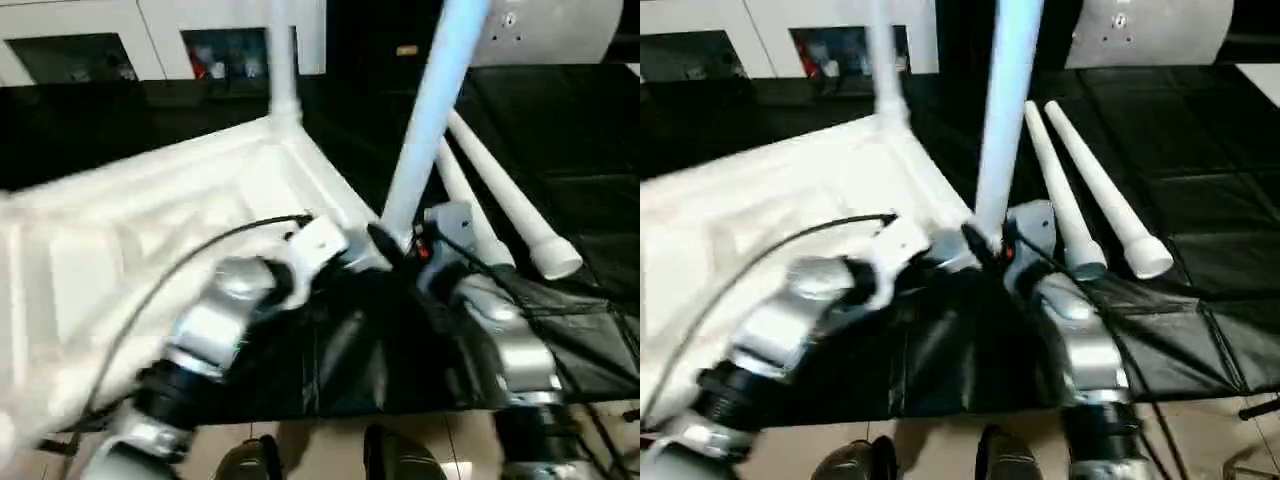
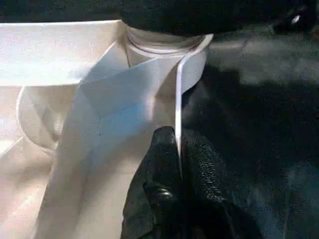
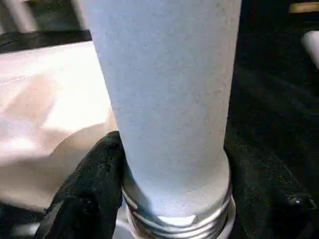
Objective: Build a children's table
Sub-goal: Rotate leg to tighten
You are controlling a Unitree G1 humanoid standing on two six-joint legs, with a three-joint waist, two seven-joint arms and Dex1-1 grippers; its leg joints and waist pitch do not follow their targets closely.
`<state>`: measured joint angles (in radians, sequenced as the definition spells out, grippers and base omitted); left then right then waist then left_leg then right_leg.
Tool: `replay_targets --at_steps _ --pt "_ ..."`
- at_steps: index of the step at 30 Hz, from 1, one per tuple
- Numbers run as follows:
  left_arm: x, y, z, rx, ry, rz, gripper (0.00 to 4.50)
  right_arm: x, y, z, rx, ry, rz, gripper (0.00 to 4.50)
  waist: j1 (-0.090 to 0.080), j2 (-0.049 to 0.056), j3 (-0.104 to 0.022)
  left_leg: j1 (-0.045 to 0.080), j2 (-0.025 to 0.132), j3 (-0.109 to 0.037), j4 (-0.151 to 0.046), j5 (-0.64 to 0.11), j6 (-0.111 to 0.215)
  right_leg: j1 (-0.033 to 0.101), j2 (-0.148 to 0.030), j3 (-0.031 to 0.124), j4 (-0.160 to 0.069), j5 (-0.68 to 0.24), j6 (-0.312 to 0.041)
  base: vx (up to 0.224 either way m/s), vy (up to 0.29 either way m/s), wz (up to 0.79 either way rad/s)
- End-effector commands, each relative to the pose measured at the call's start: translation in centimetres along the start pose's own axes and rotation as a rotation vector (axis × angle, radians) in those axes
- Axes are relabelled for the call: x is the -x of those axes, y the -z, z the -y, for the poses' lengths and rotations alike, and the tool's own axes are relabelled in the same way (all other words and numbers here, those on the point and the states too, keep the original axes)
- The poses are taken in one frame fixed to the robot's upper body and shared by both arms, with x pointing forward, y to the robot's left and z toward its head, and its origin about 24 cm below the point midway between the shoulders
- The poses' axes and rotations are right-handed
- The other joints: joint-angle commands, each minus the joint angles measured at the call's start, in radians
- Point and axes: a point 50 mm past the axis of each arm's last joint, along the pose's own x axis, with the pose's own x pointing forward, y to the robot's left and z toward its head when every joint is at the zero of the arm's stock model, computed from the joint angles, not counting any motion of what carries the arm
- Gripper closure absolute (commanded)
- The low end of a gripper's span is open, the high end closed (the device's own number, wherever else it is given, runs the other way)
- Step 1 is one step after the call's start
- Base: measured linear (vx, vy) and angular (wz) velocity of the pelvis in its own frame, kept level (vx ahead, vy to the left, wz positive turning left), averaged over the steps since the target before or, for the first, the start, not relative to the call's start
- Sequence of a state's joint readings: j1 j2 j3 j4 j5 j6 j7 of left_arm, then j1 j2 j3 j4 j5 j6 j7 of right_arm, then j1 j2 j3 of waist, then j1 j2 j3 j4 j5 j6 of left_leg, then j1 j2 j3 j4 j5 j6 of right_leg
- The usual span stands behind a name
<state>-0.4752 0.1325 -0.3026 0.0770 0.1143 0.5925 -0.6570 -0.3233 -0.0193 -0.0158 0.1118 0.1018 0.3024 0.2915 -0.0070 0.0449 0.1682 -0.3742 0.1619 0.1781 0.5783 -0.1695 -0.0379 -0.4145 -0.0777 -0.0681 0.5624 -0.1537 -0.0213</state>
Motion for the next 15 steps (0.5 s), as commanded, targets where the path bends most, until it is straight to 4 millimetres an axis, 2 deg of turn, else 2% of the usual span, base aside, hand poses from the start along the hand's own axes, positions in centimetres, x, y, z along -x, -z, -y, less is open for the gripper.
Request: replay_targets --at_steps 1,2,3,4,5,6,7,10,14,15 --pt "-0.5 -3.6 -0.1 -0.036 -0.132 0.121 4.5 -0.9 1.9 -4.6 -0.117 -0.135 -0.067 1.83 -0.004 -0.007 -0.062 0.02 0.045 -0.039 -0.076 -0.393 0.02 0.03 -0.07 0.03 -0.104 -0.65 -0.076 0.0 0.0 0.0" --pt "-0.5 -3.6 0.0 -0.035 -0.128 0.121 4.5 -0.9 1.9 -4.6 -0.118 -0.133 -0.062 1.83 -0.005 -0.007 -0.062 0.019 0.045 -0.039 -0.077 -0.389 0.023 0.03 -0.069 0.03 -0.104 -0.638 -0.073 0.0 0.0 0.0" --pt "-0.5 -3.7 0.2 -0.033 -0.118 0.12 4.5 -1.0 1.7 -4.6 -0.122 -0.136 -0.052 1.48 -0.004 -0.005 -0.061 0.017 0.047 -0.04 -0.08 -0.388 0.029 0.03 -0.069 0.032 -0.103 -0.608 -0.074 0.0 0.0 0.0" --pt "-0.5 -3.6 0.3 -0.046 -0.105 0.116 4.5 -1.0 1.6 -4.4 -0.116 -0.126 -0.04 1.48 -0.004 -0.003 -0.064 0.017 0.05 -0.038 -0.081 -0.391 0.033 0.028 -0.067 0.035 -0.099 -0.57 -0.082 0.0 0.0 0.0" --pt "-0.4 -3.6 0.4 -0.055 -0.096 0.112 4.5 -1.0 1.5 -4.1 -0.112 -0.118 -0.032 1.12 -0.004 -0.003 -0.065 0.015 0.05 -0.038 -0.081 -0.385 0.036 0.029 -0.067 0.036 -0.098 -0.548 -0.089 0.0 0.0 0.0" --pt "-0.3 -3.5 0.4 -0.06 -0.091 0.105 4.5 -1.0 1.4 -4.0 -0.117 -0.118 -0.028 1.12 -0.003 0.0 -0.067 0.011 0.052 -0.037 -0.082 -0.367 0.043 0.031 -0.069 0.039 -0.092 -0.5 -0.105 0.0 0.0 0.0" --pt "-0.1 -3.1 0.2 -0.071 -0.088 0.094 4.5 -0.9 1.1 -3.5 -0.111 -0.107 -0.015 1.06 -0.006 0.0 -0.064 0.006 0.052 -0.037 -0.085 -0.366 0.047 0.033 -0.067 0.038 -0.088 -0.47 -0.118 0.0 0.0 0.0" --pt "0.3 -2.6 -0.1 -0.094 -0.071 0.076 4.5 -0.7 0.7 -3.0 -0.079 -0.133 0.011 0.79 -0.008 -0.001 -0.07 0.001 0.054 -0.034 -0.082 -0.332 0.057 0.04 -0.069 0.043 -0.077 -0.396 -0.148 0.0 0.0 0.0" --pt "1.1 -1.4 -1.1 -0.126 -0.044 0.041 4.5 0.2 0.1 -1.7 0.011 -0.22 0.044 0.49 -0.003 -0.002 -0.074 0.003 0.053 -0.026 -0.075 -0.277 0.082 0.04 -0.069 0.049 -0.071 -0.336 -0.182 0.0 0.0 0.0" --pt "1.7 -0.8 -1.7 -0.146 -0.021 0.03 4.5 0.9 -0.3 -0.7 0.045 -0.263 0.056 0.34 -0.003 -0.005 -0.076 -0.002 0.052 -0.025 -0.072 -0.257 0.092 0.046 -0.07 0.049 -0.067 -0.321 -0.191 0.0 0.0 0.0"
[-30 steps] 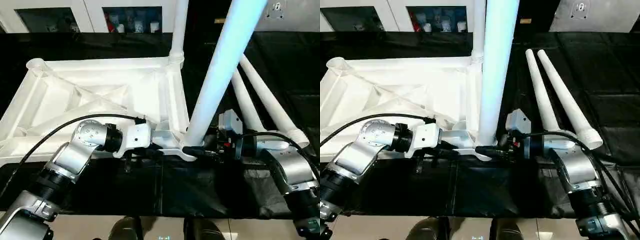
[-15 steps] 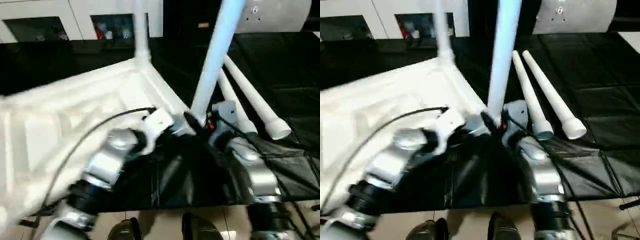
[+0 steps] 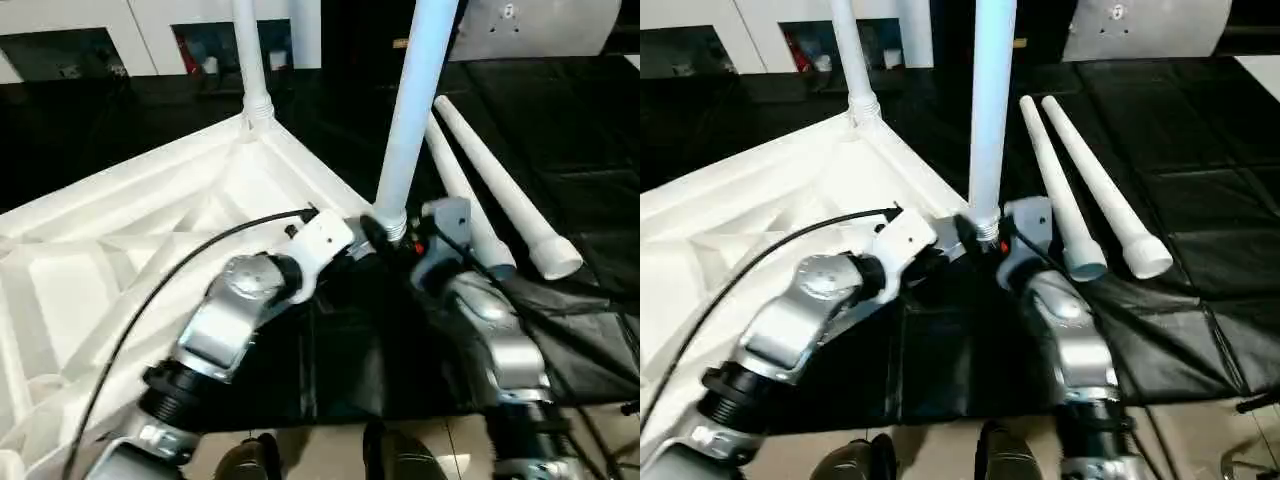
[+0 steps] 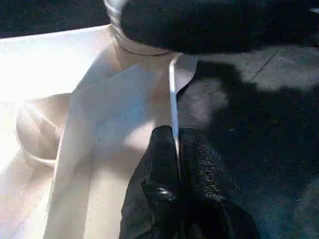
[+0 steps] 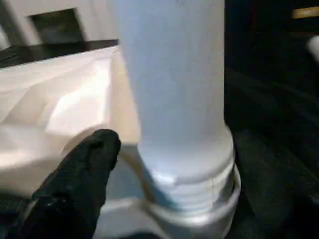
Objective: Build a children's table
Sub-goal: Rotate leg to tighten
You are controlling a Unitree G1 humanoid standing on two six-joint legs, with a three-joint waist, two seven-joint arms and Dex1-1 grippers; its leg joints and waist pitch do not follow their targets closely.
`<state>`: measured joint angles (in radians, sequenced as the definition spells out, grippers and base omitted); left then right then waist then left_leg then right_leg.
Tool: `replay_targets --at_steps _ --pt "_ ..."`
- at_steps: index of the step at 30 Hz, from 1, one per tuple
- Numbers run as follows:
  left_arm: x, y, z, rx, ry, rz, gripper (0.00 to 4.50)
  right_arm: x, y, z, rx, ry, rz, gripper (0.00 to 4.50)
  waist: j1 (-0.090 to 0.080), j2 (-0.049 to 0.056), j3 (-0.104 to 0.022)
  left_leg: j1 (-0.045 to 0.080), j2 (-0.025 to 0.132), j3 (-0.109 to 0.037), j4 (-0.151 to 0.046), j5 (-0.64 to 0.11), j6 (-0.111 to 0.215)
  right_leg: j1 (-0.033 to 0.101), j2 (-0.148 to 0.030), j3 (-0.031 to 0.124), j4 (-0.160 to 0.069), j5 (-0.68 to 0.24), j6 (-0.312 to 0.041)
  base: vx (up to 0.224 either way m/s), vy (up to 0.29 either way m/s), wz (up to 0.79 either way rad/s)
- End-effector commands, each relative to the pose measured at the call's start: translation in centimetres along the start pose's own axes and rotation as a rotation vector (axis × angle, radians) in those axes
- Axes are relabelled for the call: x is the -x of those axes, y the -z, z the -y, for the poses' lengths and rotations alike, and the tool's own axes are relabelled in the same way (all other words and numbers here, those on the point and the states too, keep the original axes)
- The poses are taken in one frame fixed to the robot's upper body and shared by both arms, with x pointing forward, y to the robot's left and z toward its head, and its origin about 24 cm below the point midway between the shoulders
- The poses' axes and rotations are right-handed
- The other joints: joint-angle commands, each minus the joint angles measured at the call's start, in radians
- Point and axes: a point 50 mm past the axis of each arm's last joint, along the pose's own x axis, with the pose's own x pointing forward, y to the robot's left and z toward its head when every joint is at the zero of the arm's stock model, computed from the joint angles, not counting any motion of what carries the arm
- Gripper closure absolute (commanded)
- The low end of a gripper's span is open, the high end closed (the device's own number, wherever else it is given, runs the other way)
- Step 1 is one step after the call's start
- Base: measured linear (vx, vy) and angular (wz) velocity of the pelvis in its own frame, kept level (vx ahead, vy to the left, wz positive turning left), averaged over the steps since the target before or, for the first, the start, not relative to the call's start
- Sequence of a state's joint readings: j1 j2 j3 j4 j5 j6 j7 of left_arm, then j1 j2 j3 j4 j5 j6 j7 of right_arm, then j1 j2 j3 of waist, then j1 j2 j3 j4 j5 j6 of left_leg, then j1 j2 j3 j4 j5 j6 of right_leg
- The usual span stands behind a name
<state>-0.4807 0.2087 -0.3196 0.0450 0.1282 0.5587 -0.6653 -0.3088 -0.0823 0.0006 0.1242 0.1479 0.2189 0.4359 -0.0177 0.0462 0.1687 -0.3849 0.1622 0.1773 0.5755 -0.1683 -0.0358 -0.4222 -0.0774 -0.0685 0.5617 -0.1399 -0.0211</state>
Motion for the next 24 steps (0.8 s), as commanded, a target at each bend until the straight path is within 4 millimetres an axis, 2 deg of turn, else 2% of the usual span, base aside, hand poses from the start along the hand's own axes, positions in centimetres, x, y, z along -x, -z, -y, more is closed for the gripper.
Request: replay_targets --at_steps 1,2,3,6,7,8,9,10,12,14,15,18,21,23,24 --pt "0.8 -0.4 -0.9 -0.061 0.02 0.04 4.5 0.4 -0.3 -0.7 0.019 -0.135 0.016 0.34 0.01 -0.005 -0.082 0.006 0.051 -0.023 -0.065 -0.218 0.103 0.058 -0.071 0.05 -0.06 -0.291 -0.204 0.0 0.0 0.0" --pt "0.8 -0.3 -0.9 -0.065 0.025 0.04 4.5 0.5 -0.4 -0.5 0.025 -0.14 0.018 0.2 0.01 -0.005 -0.082 0.006 0.051 -0.023 -0.065 -0.218 0.103 0.058 -0.071 0.05 -0.06 -0.291 -0.204 0.0 0.0 0.0" --pt "1.4 0.2 -1.3 -0.081 0.058 0.031 4.5 1.2 -0.8 0.5 0.057 -0.186 0.014 0.06 0.012 -0.007 -0.087 0.003 0.05 -0.022 -0.06 -0.163 0.13 0.062 -0.069 0.047 -0.054 -0.219 -0.224 0.0 0.0 0.0" --pt "1.8 0.6 -1.3 -0.114 0.104 0.027 4.5 1.7 -1.1 1.3 0.098 -0.225 0.005 0.02 0.02 -0.006 -0.097 -0.001 0.051 -0.019 -0.05 -0.079 0.171 0.063 -0.066 0.049 -0.034 -0.095 -0.263 0.0 0.0 0.0" --pt "2.3 1.1 -1.3 -0.142 0.158 0.022 4.5 2.2 -1.5 2.0 0.133 -0.272 -0.001 0.02 0.025 -0.006 -0.097 -0.003 0.05 -0.02 -0.047 -0.054 0.188 0.063 -0.064 0.047 -0.029 -0.059 -0.275 0.0 0.0 0.0" --pt "2.4 1.3 -1.3 -0.143 0.176 0.018 4.5 2.3 -1.7 2.2 0.141 -0.285 -0.004 0.02 0.025 -0.006 -0.097 -0.003 0.05 -0.02 -0.047 -0.054 0.188 0.063 -0.064 0.047 -0.029 -0.059 -0.275 0.0 0.0 0.0" --pt "2.7 1.7 -1.3 -0.161 0.218 0.015 4.5 2.6 -2.0 2.6 0.154 -0.323 -0.009 0.02 0.029 -0.006 -0.097 -0.001 0.054 -0.019 -0.046 -0.041 0.204 0.061 -0.064 0.048 -0.024 -0.039 -0.288 0.0 0.0 0.0" --pt "2.9 1.9 -1.2 -0.177 0.248 0.015 4.5 2.8 -2.3 2.8 0.162 -0.351 -0.014 0.02 0.03 -0.007 -0.094 -0.001 0.053 -0.018 -0.046 -0.06 0.208 0.06 -0.063 0.046 -0.027 -0.068 -0.289 0.0 0.0 0.0" --pt "3.2 2.4 -1.3 -0.194 0.283 -0.001 4.5 3.0 -2.5 3.1 0.184 -0.398 -0.033 0.02 0.032 -0.006 -0.089 0.003 0.057 -0.018 -0.05 -0.109 0.192 0.056 -0.063 0.045 -0.036 -0.152 -0.278 0.0 0.0 0.0" --pt "3.4 2.6 -1.3 -0.209 0.327 -0.001 4.5 3.1 -2.6 3.2 0.212 -0.448 -0.052 0.02 0.034 -0.005 -0.083 0.008 0.06 -0.018 -0.055 -0.174 0.151 0.052 -0.064 0.046 -0.046 -0.257 -0.255 0.0 0.0 0.0" --pt "3.6 2.8 -1.3 -0.23 0.355 -0.012 4.5 3.2 -2.7 3.2 0.241 -0.484 -0.071 0.02 0.035 -0.008 -0.082 0.009 0.061 -0.018 -0.056 -0.184 0.142 0.05 -0.065 0.047 -0.048 -0.271 -0.249 0.0 0.0 0.0" --pt "4.0 3.0 -1.4 -0.281 0.425 -0.03 4.5 3.4 -2.6 3.1 0.3 -0.593 -0.123 0.02 0.038 -0.009 -0.077 0.014 0.062 -0.018 -0.059 -0.228 0.115 0.046 -0.066 0.05 -0.052 -0.324 -0.233 0.0 0.0 0.0" --pt "4.2 3.1 -1.4 -0.323 0.488 -0.037 4.5 3.4 -2.5 3.0 0.33 -0.661 -0.161 0.02 0.046 -0.011 -0.078 0.014 0.061 -0.02 -0.061 -0.228 0.107 0.047 -0.068 0.051 -0.054 -0.356 -0.223 0.0 0.0 0.0" --pt "4.3 3.1 -1.3 -0.338 0.51 -0.04 4.5 3.3 -2.5 3.0 0.345 -0.668 -0.167 0.02 0.048 -0.01 -0.08 0.015 0.063 -0.019 -0.061 -0.221 0.102 0.046 -0.069 0.053 -0.052 -0.344 -0.227 0.0 0.0 0.0" --pt "4.3 3.1 -1.3 -0.346 0.523 -0.044 4.5 3.2 -2.5 2.9 0.342 -0.68 -0.169 0.02 0.049 -0.014 -0.082 0.013 0.063 -0.018 -0.06 -0.209 0.103 0.047 -0.069 0.053 -0.049 -0.323 -0.233 0.0 0.0 0.0"
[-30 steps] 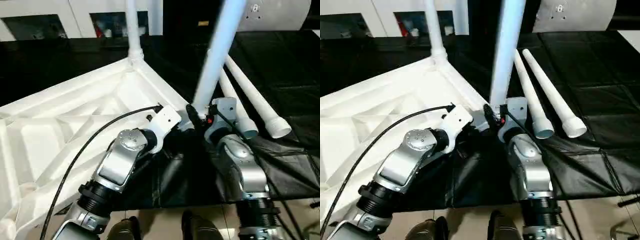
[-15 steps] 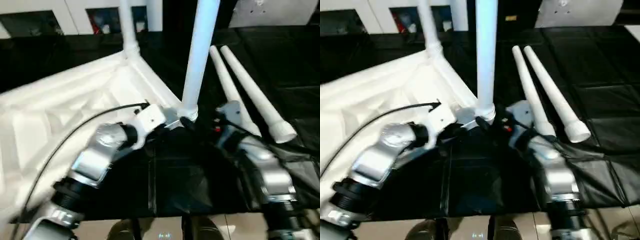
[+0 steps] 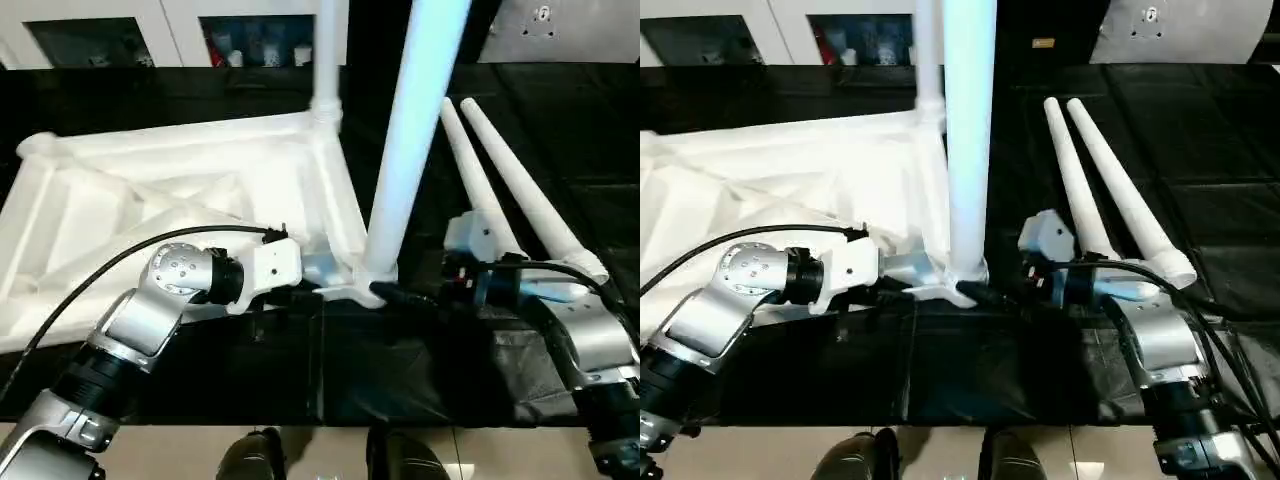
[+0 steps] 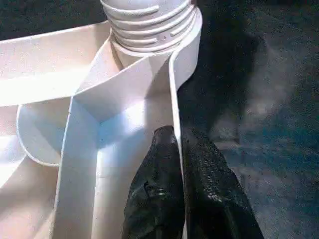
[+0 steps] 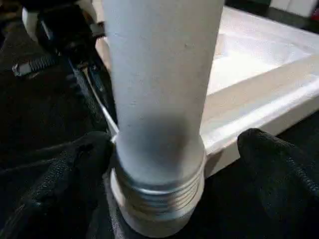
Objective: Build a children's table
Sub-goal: Rotate leg to tighten
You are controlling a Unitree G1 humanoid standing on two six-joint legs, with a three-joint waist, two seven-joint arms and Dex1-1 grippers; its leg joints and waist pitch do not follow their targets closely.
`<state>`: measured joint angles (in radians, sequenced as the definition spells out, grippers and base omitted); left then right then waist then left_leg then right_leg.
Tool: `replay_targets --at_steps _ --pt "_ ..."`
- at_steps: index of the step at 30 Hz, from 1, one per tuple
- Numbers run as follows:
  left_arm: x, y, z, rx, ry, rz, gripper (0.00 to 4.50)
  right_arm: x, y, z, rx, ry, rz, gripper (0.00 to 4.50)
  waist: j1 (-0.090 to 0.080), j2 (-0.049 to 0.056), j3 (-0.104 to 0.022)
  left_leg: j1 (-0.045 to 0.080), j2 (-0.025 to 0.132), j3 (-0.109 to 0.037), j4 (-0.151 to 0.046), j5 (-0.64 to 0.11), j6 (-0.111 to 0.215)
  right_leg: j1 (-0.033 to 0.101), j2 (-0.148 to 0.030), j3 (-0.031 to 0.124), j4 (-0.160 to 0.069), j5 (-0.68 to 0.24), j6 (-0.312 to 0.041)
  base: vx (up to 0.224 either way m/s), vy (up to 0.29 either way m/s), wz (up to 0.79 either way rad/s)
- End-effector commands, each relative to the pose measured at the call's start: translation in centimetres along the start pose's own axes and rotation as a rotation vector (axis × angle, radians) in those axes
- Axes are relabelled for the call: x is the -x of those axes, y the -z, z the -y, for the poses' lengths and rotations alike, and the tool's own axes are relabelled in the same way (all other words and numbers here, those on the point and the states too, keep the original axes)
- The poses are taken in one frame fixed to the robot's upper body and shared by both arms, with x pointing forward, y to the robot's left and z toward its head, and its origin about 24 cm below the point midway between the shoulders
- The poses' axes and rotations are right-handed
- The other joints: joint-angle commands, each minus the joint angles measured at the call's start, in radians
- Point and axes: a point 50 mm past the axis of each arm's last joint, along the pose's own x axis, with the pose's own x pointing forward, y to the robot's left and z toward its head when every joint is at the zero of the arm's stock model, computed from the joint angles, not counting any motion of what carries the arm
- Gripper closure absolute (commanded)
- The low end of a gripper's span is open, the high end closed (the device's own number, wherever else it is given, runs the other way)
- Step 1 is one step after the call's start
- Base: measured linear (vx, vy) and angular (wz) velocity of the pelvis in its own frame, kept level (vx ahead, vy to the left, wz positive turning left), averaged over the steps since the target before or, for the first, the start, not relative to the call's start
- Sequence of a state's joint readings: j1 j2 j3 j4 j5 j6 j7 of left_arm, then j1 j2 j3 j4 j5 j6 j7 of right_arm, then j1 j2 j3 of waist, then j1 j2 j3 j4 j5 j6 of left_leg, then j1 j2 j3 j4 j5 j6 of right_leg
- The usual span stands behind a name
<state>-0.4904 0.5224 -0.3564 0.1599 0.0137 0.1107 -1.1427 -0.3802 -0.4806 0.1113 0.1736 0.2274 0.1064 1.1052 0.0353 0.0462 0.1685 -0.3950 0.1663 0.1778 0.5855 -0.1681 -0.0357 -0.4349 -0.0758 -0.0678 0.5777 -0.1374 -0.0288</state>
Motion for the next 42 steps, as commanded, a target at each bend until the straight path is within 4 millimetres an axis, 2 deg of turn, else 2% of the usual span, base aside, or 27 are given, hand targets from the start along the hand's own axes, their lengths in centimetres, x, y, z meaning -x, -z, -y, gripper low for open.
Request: replay_targets --at_steps 1,3,7,8,10,12,17,25,30,31,32,33,35,36,37,38,41,42 --pt "-0.6 0.3 0.9 -0.035 0.103 -0.041 4.5 -0.1 -0.2 0.1 0.021 -0.028 -0.009 0.02 -0.004 -0.014 -0.082 0.024 0.059 -0.018 -0.07 -0.21 0.103 0.06 -0.07 0.053 -0.065 -0.325 -0.225 0.0 0.0 0.0" --pt "-0.6 0.2 0.9 -0.051 0.13 -0.044 4.5 -0.4 -0.3 0.1 0.014 -0.062 -0.004 0.38 -0.003 -0.012 -0.085 0.023 0.058 -0.018 -0.068 -0.192 0.112 0.062 -0.07 0.052 -0.061 -0.3 -0.235 0.0 0.0 0.0" --pt "-0.8 0.2 1.0 -0.064 0.16 -0.041 4.5 -0.7 -0.4 0.0 0.002 -0.123 -0.007 0.75 0.0 -0.012 -0.088 0.021 0.059 -0.017 -0.065 -0.161 0.127 0.064 -0.069 0.052 -0.055 -0.251 -0.252 0.0 0.0 0.0" --pt "-0.8 0.2 1.0 -0.068 0.166 -0.04 4.5 -0.7 -0.3 0.0 -0.002 -0.133 -0.008 0.82 0.0 -0.015 -0.086 0.021 0.059 -0.016 -0.065 -0.157 0.131 0.063 -0.069 0.053 -0.054 -0.241 -0.255 0.0 0.0 0.0" --pt "-1.0 0.1 1.0 -0.076 0.178 -0.037 4.5 -1.0 -0.2 0.0 -0.009 -0.151 -0.012 0.87 0.002 -0.013 -0.087 0.021 0.059 -0.016 -0.064 -0.161 0.133 0.064 -0.07 0.052 -0.054 -0.25 -0.255 0.0 0.0 0.0" --pt "-1.0 0.1 1.0 -0.078 0.183 -0.037 4.5 -1.1 -0.2 0.0 -0.014 -0.159 -0.011 1.19 0.003 -0.013 -0.086 0.021 0.058 -0.016 -0.064 -0.164 0.131 0.063 -0.07 0.052 -0.056 -0.262 -0.254 0.0 0.0 0.0" --pt "-1.0 0.1 1.1 -0.082 0.194 -0.04 4.5 -1.2 -0.1 0.0 -0.027 -0.18 -0.015 1.61 0.003 -0.014 -0.085 0.021 0.06 -0.017 -0.066 -0.168 0.126 0.063 -0.07 0.052 -0.056 -0.275 -0.248 0.0 0.0 0.0" --pt "-0.8 0.2 1.0 -0.073 0.189 -0.049 4.5 -1.3 0.1 -0.2 -0.045 -0.2 -0.014 1.82 0.003 -0.014 -0.085 0.021 0.06 -0.017 -0.066 -0.168 0.125 0.063 -0.07 0.052 -0.056 -0.27 -0.25 0.0 0.0 0.0" --pt "-1.0 0.0 0.5 0.011 0.083 -0.029 4.5 -1.6 0.7 -1.0 -0.11 -0.157 -0.002 1.86 0.006 -0.013 -0.08 0.023 0.062 -0.018 -0.069 -0.178 0.117 0.061 -0.071 0.053 -0.06 -0.294 -0.248 0.0 0.0 0.0" --pt "-1.4 -0.5 0.0 0.075 -0.018 -0.014 4.5 -2.3 1.3 -1.4 -0.153 -0.064 0.01 1.86 0.004 -0.013 -0.079 0.021 0.06 -0.018 -0.069 -0.191 0.115 0.061 -0.071 0.052 -0.062 -0.314 -0.243 0.0 0.0 0.0" --pt "-1.5 -0.7 -0.2 0.097 -0.056 -0.01 4.5 -2.5 1.4 -1.6 -0.163 -0.024 0.016 1.86 0.003 -0.012 -0.074 0.024 0.062 -0.017 -0.072 -0.216 0.094 0.056 -0.072 0.054 -0.07 -0.364 -0.23 0.0 0.0 0.0" --pt "-1.9 -1.0 -0.6 0.132 -0.126 0.0 4.5 -3.2 1.6 -1.7 -0.191 0.063 0.037 1.86 -0.001 -0.008 -0.069 0.02 0.059 -0.022 -0.077 -0.247 0.074 0.059 -0.072 0.049 -0.075 -0.43 -0.209 0.0 0.0 0.0" --pt "-2.2 -1.3 -0.9 0.157 -0.173 0.006 4.5 -3.7 1.7 -1.7 -0.214 0.124 0.051 1.86 -0.006 -0.01 -0.069 0.023 0.056 -0.026 -0.079 -0.276 0.055 0.057 -0.072 0.047 -0.078 -0.481 -0.187 0.0 0.0 0.0" --pt "-2.9 -1.9 -1.3 0.202 -0.248 0.028 4.5 -4.7 1.8 -2.0 -0.262 0.217 0.076 1.86 -0.01 -0.012 -0.064 0.025 0.054 -0.028 -0.08 -0.31 0.045 0.054 -0.073 0.046 -0.086 -0.535 -0.164 0.0 0.0 0.0" --pt "-2.9 -1.9 -1.3 0.202 -0.248 0.028 4.5 -4.7 1.8 -2.0 -0.262 0.217 0.076 1.86 -0.015 -0.011 -0.062 0.022 0.053 -0.028 -0.081 -0.311 0.038 0.055 -0.073 0.047 -0.086 -0.545 -0.156 0.0 0.0 0.0" --pt "-3.6 -2.6 -1.7 0.238 -0.313 0.048 4.5 -5.8 1.7 -2.3 -0.31 0.293 0.109 1.86 -0.023 -0.01 -0.059 0.025 0.05 -0.031 -0.082 -0.349 0.025 0.048 -0.073 0.043 -0.099 -0.611 -0.127 0.0 0.0 0.0" --pt "-4.4 -3.4 -2.0 0.276 -0.373 0.072 4.5 -6.8 1.6 -2.4 -0.356 0.379 0.129 1.86 -0.032 -0.012 -0.058 0.03 0.044 -0.035 -0.079 -0.376 0.023 0.042 -0.074 0.038 -0.109 -0.666 -0.096 0.0 0.0 0.0" --pt "-5.6 -4.6 -2.4 0.314 -0.469 0.092 4.5 -8.5 1.2 -2.6 -0.444 0.508 0.166 1.86 -0.04 -0.006 -0.056 0.025 0.045 -0.036 -0.083 -0.381 0.027 0.04 -0.072 0.037 -0.113 -0.67 -0.082 0.0 0.0 0.0"
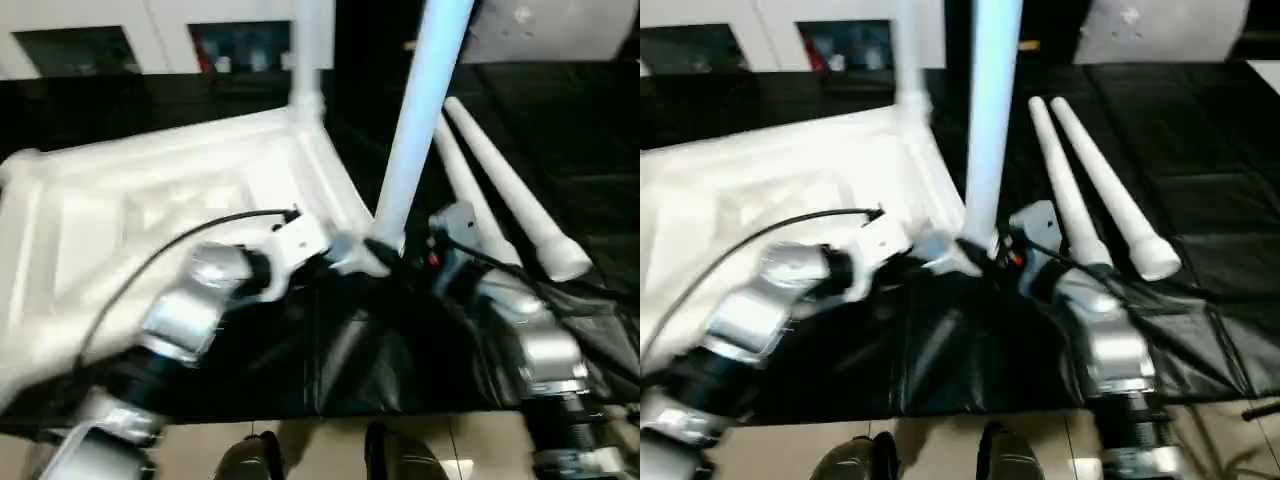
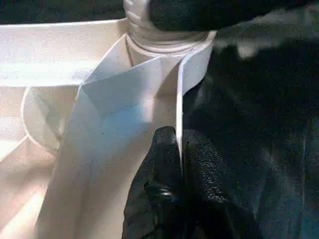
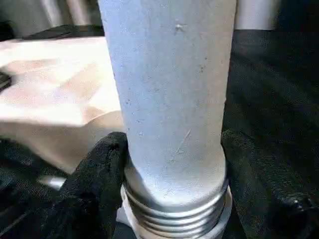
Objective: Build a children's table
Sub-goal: Rotate leg to tighten
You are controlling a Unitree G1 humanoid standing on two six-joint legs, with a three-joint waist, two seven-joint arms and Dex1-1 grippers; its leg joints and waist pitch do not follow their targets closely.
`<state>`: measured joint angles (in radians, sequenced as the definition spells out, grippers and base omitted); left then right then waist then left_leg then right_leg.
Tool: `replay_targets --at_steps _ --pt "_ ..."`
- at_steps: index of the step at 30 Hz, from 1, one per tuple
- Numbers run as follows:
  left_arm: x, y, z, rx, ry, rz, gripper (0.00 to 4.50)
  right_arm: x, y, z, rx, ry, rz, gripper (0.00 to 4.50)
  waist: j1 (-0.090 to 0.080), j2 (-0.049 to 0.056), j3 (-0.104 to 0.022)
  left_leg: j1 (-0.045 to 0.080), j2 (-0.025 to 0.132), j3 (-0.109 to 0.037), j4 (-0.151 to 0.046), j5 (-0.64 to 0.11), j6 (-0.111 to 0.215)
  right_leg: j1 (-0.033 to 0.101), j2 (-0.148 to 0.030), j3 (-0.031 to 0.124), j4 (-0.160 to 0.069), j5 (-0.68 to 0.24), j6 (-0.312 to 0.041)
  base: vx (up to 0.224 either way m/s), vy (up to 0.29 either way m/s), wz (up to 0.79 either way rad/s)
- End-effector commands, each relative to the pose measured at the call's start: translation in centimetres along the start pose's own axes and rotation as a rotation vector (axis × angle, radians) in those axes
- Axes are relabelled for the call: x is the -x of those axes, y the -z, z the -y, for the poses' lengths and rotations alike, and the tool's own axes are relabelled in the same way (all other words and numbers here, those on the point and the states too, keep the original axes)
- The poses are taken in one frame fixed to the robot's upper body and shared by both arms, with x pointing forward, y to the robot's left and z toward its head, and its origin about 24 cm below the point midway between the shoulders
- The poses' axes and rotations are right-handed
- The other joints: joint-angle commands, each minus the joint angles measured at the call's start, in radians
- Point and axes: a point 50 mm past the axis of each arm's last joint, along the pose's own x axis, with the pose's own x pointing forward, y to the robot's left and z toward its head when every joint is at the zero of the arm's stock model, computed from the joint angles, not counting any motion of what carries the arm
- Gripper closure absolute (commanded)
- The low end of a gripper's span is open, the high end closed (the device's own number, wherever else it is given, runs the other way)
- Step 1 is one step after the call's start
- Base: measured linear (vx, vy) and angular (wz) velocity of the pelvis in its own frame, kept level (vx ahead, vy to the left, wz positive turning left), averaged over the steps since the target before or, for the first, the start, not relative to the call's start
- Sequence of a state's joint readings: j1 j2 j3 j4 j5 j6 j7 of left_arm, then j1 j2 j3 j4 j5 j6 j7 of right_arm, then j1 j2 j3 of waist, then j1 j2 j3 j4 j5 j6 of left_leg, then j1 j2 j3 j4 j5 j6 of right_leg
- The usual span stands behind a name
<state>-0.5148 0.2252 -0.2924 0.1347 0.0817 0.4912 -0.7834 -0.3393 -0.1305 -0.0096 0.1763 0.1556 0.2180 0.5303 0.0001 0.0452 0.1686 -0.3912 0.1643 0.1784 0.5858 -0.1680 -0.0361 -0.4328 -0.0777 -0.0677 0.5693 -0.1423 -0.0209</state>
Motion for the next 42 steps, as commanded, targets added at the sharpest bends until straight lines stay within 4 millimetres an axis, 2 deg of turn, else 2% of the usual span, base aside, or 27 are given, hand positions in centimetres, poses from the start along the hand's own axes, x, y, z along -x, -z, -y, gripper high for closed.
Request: replay_targets --at_steps 1,2,3,4,5,6,10,11,12,13,14,17,18,19,21,23,26,27,31,33,35,36,38,39,40,42 --pt "-1.2 -2.6 0.0 0.005 -0.135 0.075 4.5 -2.0 1.3 -4.3 -0.145 -0.06 -0.022 1.86 -0.005 -0.005 -0.056 0.021 0.047 -0.036 -0.083 -0.381 0.027 0.038 -0.071 0.037 -0.105 -0.665 -0.09 0.0 0.0 0.0" --pt "-1.9 -3.3 0.2 0.019 -0.181 0.093 4.5 -2.8 1.2 -4.7 -0.173 0.012 -0.012 1.86 -0.005 -0.004 -0.06 0.024 0.044 -0.038 -0.081 -0.392 0.029 0.039 -0.073 0.032 -0.109 -0.671 -0.082 0.0 0.0 0.0" --pt "-2.2 -3.8 0.4 0.027 -0.204 0.108 4.5 -3.4 1.0 -5.1 -0.191 0.047 -0.002 1.86 -0.011 -0.005 -0.057 0.022 0.045 -0.039 -0.085 -0.396 0.025 0.038 -0.069 0.027 -0.11 -0.664 -0.08 0.0 0.0 0.0" --pt "-2.3 -4.0 0.5 0.031 -0.21 0.113 4.5 -3.6 0.9 -5.2 -0.186 0.068 0.003 1.86 -0.011 -0.006 -0.063 0.019 0.043 -0.041 -0.085 -0.381 0.031 0.045 -0.07 0.026 -0.109 -0.634 -0.076 0.0 0.0 0.0" --pt "-2.3 -4.0 0.5 0.031 -0.211 0.114 4.5 -3.6 0.9 -5.2 -0.185 0.072 0.004 1.86 -0.011 -0.003 -0.062 0.02 0.044 -0.037 -0.087 -0.367 0.041 0.041 -0.068 0.031 -0.109 -0.599 -0.079 0.0 0.0 0.0" --pt "-2.3 -4.1 0.6 0.031 -0.205 0.114 4.5 -3.7 0.7 -5.3 -0.183 0.066 0.014 1.59 -0.012 -0.002 -0.063 0.02 0.045 -0.035 -0.087 -0.362 0.046 0.04 -0.068 0.033 -0.109 -0.582 -0.084 0.0 0.0 0.0" --pt "-1.5 -3.1 0.6 -0.012 -0.151 0.083 4.5 -2.9 0.7 -4.3 -0.195 0.068 0.032 1.05 -0.013 0.0 -0.068 0.011 0.048 -0.034 -0.09 -0.33 0.069 0.048 -0.069 0.038 -0.095 -0.476 -0.119 0.0 0.0 0.0" --pt "-1.5 -3.1 0.6 -0.014 -0.149 0.082 4.5 -2.8 0.7 -4.2 -0.194 0.068 0.032 1.05 -0.013 0.0 -0.068 0.011 0.048 -0.034 -0.09 -0.33 0.069 0.048 -0.069 0.038 -0.095 -0.476 -0.119 0.0 0.0 0.0" --pt "-1.5 -3.1 0.6 -0.014 -0.149 0.082 4.5 -2.8 0.7 -4.2 -0.194 0.068 0.032 0.9 -0.015 -0.001 -0.07 0.008 0.049 -0.031 -0.088 -0.304 0.077 0.052 -0.07 0.041 -0.088 -0.427 -0.141 0.0 0.0 0.0" --pt "-1.4 -3.0 0.7 -0.02 -0.146 0.078 4.5 -2.7 0.6 -4.1 -0.188 0.076 0.033 0.9 -0.015 -0.001 -0.072 0.008 0.049 -0.03 -0.087 -0.292 0.08 0.053 -0.069 0.042 -0.086 -0.409 -0.149 0.0 0.0 0.0" --pt "-1.1 -2.3 0.5 -0.027 -0.136 0.057 4.5 -2.2 0.4 -3.3 -0.148 0.085 0.044 0.77 -0.013 -0.002 -0.079 0.011 0.048 -0.026 -0.082 -0.269 0.086 0.055 -0.069 0.044 -0.082 -0.38 -0.168 0.0 0.0 0.0" --pt "-0.7 -1.8 0.4 -0.036 -0.115 0.04 4.5 -1.5 0.2 -2.5 -0.11 0.08 0.057 0.44 -0.01 0.0 -0.082 0.007 0.049 -0.025 -0.078 -0.222 0.102 0.061 -0.069 0.044 -0.073 -0.318 -0.195 0.0 0.0 0.0" --pt "-0.4 -1.3 0.2 -0.055 -0.093 0.027 4.5 -0.5 -0.1 -1.6 -0.05 0.049 0.059 0.44 -0.009 0.001 -0.086 0.01 0.049 -0.022 -0.075 -0.206 0.109 0.061 -0.067 0.044 -0.072 -0.294 -0.203 0.0 0.0 0.0" --pt "-0.4 -1.3 0.2 -0.055 -0.093 0.027 4.5 -0.5 -0.1 -1.6 -0.05 0.049 0.059 0.3 -0.009 0.001 -0.086 0.01 0.049 -0.022 -0.075 -0.206 0.109 0.061 -0.067 0.044 -0.072 -0.294 -0.203 0.0 0.0 0.0" --pt "0.1 -0.8 0.1 -0.07 -0.064 0.012 4.5 0.4 -0.4 -0.9 -0.007 -0.005 0.059 0.19 -0.005 0.0 -0.089 0.005 0.048 -0.02 -0.07 -0.159 0.136 0.067 -0.067 0.045 -0.064 -0.231 -0.224 0.0 0.0 0.0" --pt "0.5 -0.3 -0.1 -0.081 -0.035 0.004 4.5 1.3 -0.9 -0.2 0.027 -0.062 0.058 0.05 0.0 0.0 -0.095 0.006 0.049 -0.02 -0.065 -0.132 0.156 0.072 -0.066 0.044 -0.057 -0.185 -0.24 0.0 0.0 0.0" --pt "1.2 0.4 -0.3 -0.107 0.012 -0.017 4.5 2.4 -1.7 1.0 0.071 -0.131 0.055 0.05 0.006 0.001 -0.094 0.007 0.051 -0.019 -0.064 -0.122 0.169 0.072 -0.064 0.043 -0.056 -0.178 -0.246 0.0 0.0 0.0" --pt "1.3 0.5 -0.3 -0.116 0.025 -0.022 4.5 2.6 -2.0 1.2 0.08 -0.149 0.054 0.05 0.01 0.004 -0.098 0.011 0.052 -0.019 -0.063 -0.126 0.169 0.073 -0.064 0.042 -0.057 -0.194 -0.246 0.0 0.0 0.0" --pt "2.0 1.2 -0.2 -0.165 0.114 -0.045 4.5 3.3 -2.9 2.0 0.139 -0.262 0.029 0.05 0.014 0.004 -0.098 0.014 0.055 -0.019 -0.063 -0.137 0.157 0.071 -0.063 0.041 -0.056 -0.216 -0.252 0.0 0.0 0.0" --pt "2.4 1.5 -0.1 -0.195 0.163 -0.054 4.5 3.5 -3.2 2.1 0.15 -0.332 -0.003 0.05 0.015 0.0 -0.101 0.014 0.054 -0.019 -0.062 -0.138 0.156 0.074 -0.063 0.042 -0.055 -0.213 -0.256 0.0 0.0 0.0" --pt "2.8 1.7 0.1 -0.23 0.228 -0.059 4.5 3.6 -3.2 2.2 0.178 -0.404 -0.047 0.05 0.016 0.001 -0.1 0.014 0.055 -0.019 -0.062 -0.136 0.156 0.072 -0.063 0.043 -0.054 -0.212 -0.259 0.0 0.0 0.0" --pt "3.0 1.7 0.2 -0.257 0.276 -0.054 4.5 3.6 -3.2 2.1 0.212 -0.449 -0.078 0.05 0.019 -0.006 -0.102 0.013 0.054 -0.019 -0.06 -0.134 0.158 0.073 -0.063 0.043 -0.052 -0.214 -0.26 0.0 0.0 0.0" --pt "3.3 1.9 0.4 -0.283 0.334 -0.06 4.5 3.7 -2.8 2.0 0.252 -0.514 -0.141 0.05 0.025 -0.002 -0.099 0.017 0.054 -0.017 -0.06 -0.154 0.148 0.069 -0.065 0.044 -0.055 -0.256 -0.253 0.0 0.0 0.0" --pt "3.4 1.9 0.4 -0.298 0.351 -0.059 4.5 3.7 -2.7 1.9 0.264 -0.537 -0.156 0.05 0.03 -0.007 -0.098 0.018 0.054 -0.015 -0.059 -0.168 0.14 0.068 -0.065 0.046 -0.059 -0.286 -0.246 0.0 0.0 0.0" --pt "3.4 2.0 0.5 -0.308 0.378 -0.065 4.5 3.5 -2.4 1.8 0.268 -0.566 -0.174 0.05 0.035 -0.008 -0.099 0.023 0.057 -0.014 -0.06 -0.183 0.127 0.063 -0.066 0.047 -0.059 -0.313 -0.244 0.0 0.0 0.0" --pt "3.4 2.0 0.4 -0.332 0.402 -0.076 4.5 3.1 -2.1 1.6 0.266 -0.594 -0.185 0.05 0.039 -0.008 -0.098 0.023 0.058 -0.016 -0.06 -0.196 0.112 0.062 -0.066 0.047 -0.059 -0.338 -0.237 0.0 0.0 0.0"
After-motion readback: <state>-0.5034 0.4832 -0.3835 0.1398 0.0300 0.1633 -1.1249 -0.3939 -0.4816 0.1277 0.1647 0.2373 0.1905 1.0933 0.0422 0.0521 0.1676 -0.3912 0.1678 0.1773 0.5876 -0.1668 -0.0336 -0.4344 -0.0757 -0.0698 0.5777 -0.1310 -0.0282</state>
